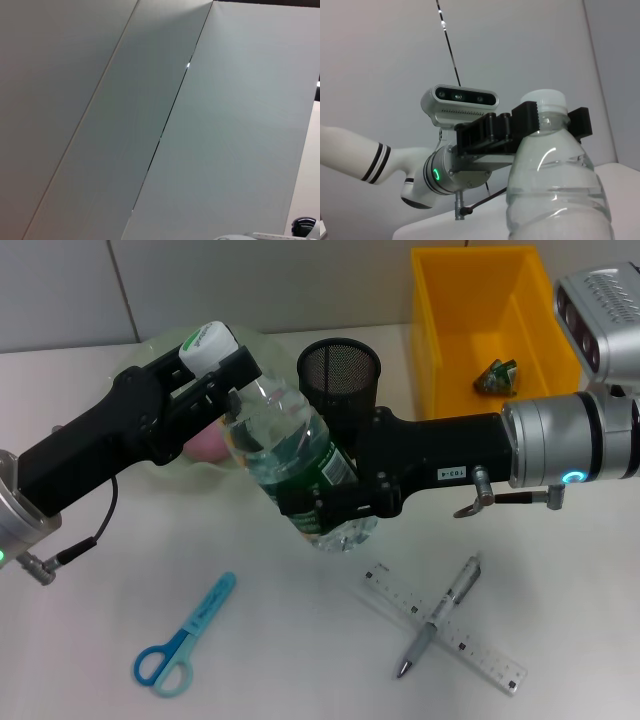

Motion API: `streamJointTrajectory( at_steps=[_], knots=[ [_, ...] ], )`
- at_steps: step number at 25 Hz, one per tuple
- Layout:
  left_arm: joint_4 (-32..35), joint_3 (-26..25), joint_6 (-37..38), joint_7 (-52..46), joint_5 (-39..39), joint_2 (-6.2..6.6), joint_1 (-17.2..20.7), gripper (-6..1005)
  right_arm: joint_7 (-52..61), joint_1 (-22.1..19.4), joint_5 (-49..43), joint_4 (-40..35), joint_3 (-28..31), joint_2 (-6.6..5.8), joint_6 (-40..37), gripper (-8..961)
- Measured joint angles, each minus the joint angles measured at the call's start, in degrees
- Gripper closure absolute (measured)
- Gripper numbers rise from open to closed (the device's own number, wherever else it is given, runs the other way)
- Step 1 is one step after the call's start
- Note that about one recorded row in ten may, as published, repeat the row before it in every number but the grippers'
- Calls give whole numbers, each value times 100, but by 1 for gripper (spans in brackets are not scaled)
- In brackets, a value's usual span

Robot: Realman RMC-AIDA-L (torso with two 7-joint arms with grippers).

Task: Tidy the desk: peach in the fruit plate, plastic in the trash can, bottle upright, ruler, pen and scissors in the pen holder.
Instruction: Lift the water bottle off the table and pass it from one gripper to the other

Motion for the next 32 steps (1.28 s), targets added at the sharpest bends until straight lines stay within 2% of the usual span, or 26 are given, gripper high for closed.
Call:
streamJointTrajectory(
  at_steps=[32],
  knots=[
    [0, 0, 48, -66, 0, 0, -22, 554, 65, 26, 0, 0, -4, 0, -111, 184]
  ],
)
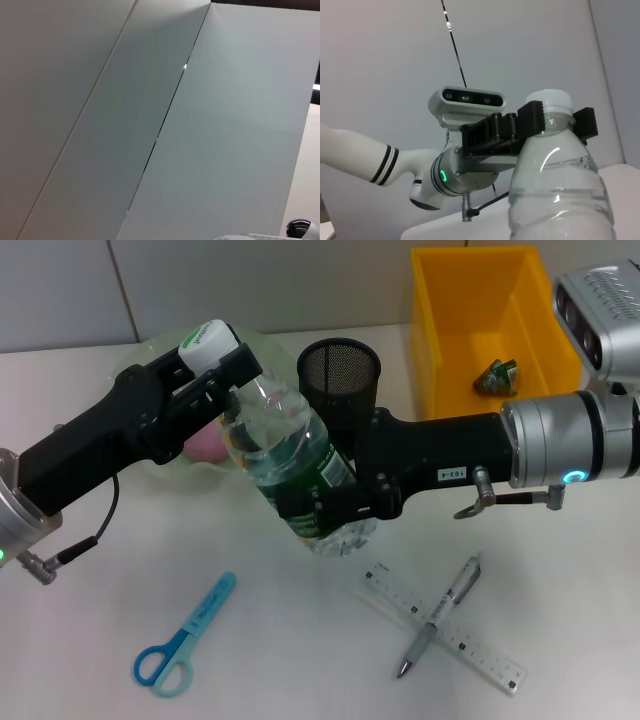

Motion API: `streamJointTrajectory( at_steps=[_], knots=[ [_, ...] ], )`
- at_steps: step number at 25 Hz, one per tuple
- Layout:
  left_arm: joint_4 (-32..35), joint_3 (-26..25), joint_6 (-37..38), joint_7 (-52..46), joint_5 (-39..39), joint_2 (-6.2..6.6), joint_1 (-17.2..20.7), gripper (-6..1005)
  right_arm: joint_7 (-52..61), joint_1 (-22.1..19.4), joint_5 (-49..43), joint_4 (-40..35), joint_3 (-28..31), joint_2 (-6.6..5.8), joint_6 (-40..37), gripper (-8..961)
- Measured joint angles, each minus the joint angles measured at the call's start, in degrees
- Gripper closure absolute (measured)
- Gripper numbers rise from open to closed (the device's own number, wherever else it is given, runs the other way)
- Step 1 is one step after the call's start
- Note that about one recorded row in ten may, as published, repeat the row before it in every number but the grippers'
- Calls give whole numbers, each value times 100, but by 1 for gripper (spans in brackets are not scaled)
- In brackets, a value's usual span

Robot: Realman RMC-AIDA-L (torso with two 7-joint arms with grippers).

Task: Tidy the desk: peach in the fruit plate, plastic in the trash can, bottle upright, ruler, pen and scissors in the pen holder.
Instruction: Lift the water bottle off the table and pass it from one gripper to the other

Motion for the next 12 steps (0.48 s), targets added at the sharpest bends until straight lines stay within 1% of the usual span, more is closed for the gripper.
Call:
streamJointTrajectory(
  at_steps=[12],
  knots=[
    [0, 0, 29, -4, -1, 0, 0, 555, 53, 1, 0, -33, -1, 0, -33, 184]
  ],
)
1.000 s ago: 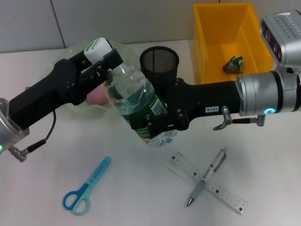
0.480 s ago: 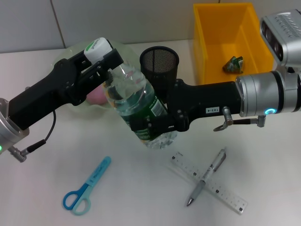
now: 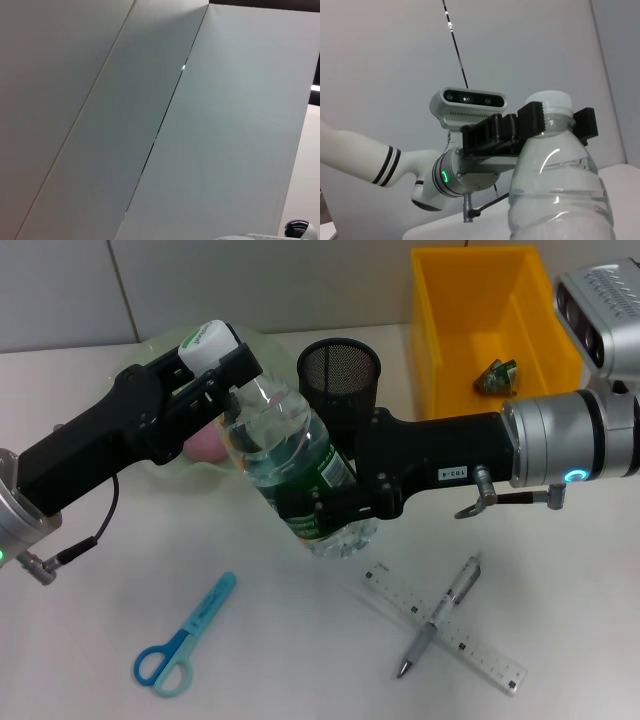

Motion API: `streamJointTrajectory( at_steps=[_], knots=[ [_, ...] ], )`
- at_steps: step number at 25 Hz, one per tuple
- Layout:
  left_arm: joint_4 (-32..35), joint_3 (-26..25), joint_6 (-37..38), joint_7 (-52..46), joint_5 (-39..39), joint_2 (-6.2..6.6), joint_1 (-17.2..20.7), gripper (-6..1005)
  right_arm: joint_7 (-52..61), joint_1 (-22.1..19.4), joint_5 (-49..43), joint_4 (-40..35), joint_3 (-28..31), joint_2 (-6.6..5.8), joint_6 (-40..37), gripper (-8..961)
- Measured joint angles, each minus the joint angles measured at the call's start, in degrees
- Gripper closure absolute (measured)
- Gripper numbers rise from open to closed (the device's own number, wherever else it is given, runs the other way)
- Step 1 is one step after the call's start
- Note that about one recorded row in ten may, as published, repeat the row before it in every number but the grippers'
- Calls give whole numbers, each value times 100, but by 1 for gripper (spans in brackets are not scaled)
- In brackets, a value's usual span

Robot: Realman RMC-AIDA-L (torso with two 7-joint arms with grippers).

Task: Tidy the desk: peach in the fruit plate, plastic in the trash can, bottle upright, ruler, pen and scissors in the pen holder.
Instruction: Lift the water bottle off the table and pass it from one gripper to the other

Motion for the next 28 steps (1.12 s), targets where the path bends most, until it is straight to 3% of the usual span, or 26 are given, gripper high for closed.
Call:
streamJointTrajectory(
  at_steps=[28],
  knots=[
    [0, -15, 35, 23, 5, 0, 0, 555, 145, -3, -1, -57, 0, 1, 46, 184]
  ],
)
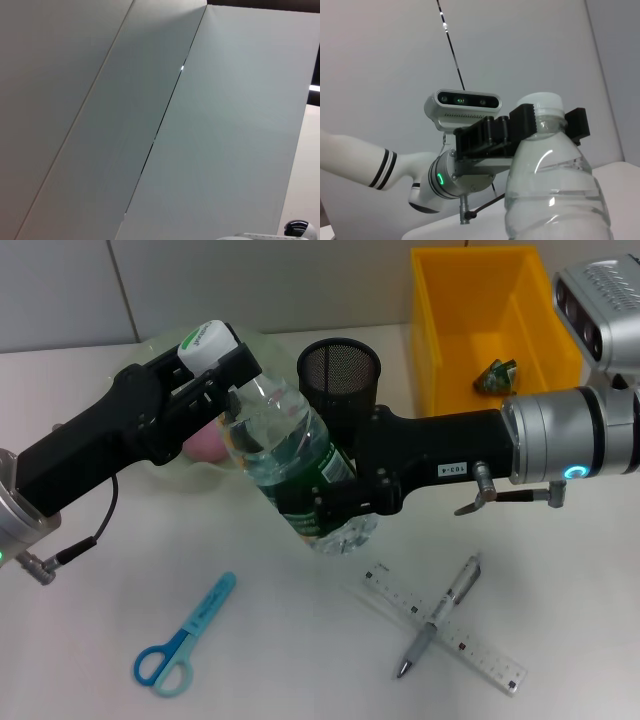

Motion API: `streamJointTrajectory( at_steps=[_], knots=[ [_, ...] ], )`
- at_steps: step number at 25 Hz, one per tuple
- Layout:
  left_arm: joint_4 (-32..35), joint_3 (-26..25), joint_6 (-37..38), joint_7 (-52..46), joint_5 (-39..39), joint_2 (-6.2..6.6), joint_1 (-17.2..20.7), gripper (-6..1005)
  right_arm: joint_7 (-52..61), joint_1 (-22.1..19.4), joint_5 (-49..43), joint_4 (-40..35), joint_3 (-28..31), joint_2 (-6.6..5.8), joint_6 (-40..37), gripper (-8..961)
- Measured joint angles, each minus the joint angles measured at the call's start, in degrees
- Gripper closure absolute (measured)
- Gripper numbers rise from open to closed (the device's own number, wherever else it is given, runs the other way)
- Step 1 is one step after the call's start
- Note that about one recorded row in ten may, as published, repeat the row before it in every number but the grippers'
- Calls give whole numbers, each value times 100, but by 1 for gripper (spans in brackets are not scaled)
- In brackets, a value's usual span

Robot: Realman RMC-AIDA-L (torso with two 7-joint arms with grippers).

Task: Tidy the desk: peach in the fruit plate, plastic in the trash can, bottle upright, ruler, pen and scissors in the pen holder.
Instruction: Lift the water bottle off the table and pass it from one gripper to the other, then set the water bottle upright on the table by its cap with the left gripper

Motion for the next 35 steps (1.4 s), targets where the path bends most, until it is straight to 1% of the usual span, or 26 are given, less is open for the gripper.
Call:
streamJointTrajectory(
  at_steps=[10, 16, 23, 35],
  knots=[
    [3, -13, 1, 0, 4, 0, 0, 554, -8, 8, -118, -14, -10, -9, 117, 180],
    [13, -14, 3, 0, -22, 0, -5, 554, -1, -9, -143, -22, -205, -10, 307, 181],
    [36, -25, 6, -19, -106, 0, -25, 554, 49, -7, -188, -22, -304, -11, 375, 181],
    [48, -26, 18, -24, -167, 13, -26, 555, 106, -36, -387, -26, -316, -8, 458, 183]
  ],
)
